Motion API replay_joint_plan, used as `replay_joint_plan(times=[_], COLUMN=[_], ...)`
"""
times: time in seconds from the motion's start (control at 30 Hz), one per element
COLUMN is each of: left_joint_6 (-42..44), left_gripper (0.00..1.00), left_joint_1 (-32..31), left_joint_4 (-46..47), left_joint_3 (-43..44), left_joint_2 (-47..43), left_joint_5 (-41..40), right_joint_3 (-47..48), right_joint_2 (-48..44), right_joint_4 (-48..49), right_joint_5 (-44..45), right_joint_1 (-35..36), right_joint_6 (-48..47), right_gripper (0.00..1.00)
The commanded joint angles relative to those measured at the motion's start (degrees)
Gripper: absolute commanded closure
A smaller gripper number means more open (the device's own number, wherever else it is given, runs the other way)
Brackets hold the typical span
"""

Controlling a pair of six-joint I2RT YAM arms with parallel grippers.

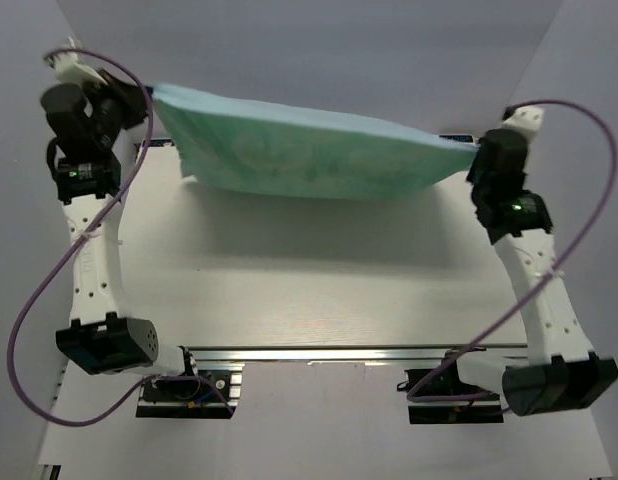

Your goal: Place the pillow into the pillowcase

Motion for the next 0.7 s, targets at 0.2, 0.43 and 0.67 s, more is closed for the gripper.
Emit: replay_joint_plan(times=[0.2,0.43,0.67], left_joint_6=[7.68,14.10,8.32], left_gripper=[1.00,1.00,1.00], left_joint_1=[1.14,-1.41,-1.59], left_joint_4=[-3.55,-0.91,-1.96], left_joint_3=[35.62,38.63,22.65], left_joint_2=[-7.11,-13.96,-13.98], left_joint_5=[-32.01,-39.42,-34.16], right_joint_3=[29.66,39.80,31.40], right_joint_2=[-9.52,-11.55,-5.50], right_joint_4=[9.83,14.32,12.03], right_joint_5=[7.43,5.68,1.65], right_joint_1=[-8.44,-8.35,-8.35], right_joint_6=[-22.77,-32.71,-31.58], right_gripper=[1.00,1.00,1.00])
